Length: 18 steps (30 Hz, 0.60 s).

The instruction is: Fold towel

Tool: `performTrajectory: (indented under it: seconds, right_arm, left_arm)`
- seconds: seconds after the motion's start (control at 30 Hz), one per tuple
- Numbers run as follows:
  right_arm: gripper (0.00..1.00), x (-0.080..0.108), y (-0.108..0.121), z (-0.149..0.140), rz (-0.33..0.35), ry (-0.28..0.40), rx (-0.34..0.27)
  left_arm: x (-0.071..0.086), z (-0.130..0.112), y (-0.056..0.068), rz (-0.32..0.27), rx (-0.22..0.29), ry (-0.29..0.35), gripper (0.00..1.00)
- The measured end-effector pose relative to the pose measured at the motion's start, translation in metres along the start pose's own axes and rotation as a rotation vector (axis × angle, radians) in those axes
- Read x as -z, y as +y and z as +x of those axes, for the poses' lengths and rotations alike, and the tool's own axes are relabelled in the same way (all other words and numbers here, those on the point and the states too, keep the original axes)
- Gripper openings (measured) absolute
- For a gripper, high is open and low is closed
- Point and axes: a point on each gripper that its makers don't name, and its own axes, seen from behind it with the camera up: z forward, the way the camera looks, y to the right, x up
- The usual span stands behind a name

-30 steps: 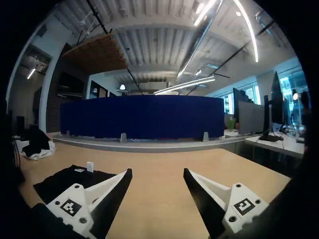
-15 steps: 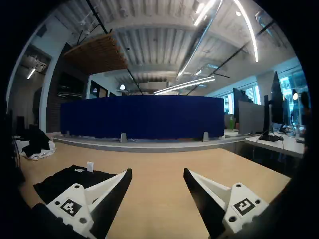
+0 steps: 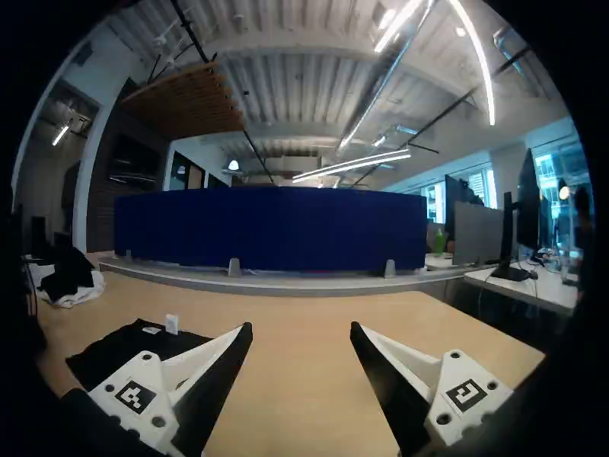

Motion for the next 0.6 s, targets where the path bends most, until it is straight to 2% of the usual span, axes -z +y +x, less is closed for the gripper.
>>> performTrajectory:
  seconds: [0.2,0.3,0.4,0.6]
  right_arm:
    - [0.99,0.005,-0.011,0.055,0.007,-0.023,-0.023]
    - [0.99,0.007,-0.013,0.083,0.003,-0.015,-0.031]
    - [0.99,0.007,-0.013,0.097,-0.003,-0.017,-0.04]
    - [0.99,0.007,-0.008,0.1,-0.015,-0.044,-0.045]
  left_arm:
    - [0.002,0.056,0.01,-0.031,-0.029,-0.026,0.97]
    - [0.002,0.083,0.01,-0.037,-0.027,-0.028,0.97]
    - [0.0,0.096,0.01,-0.038,-0.015,-0.042,0.97]
    - [-0.003,0.106,0.01,-0.04,-0.018,-0.058,0.97]
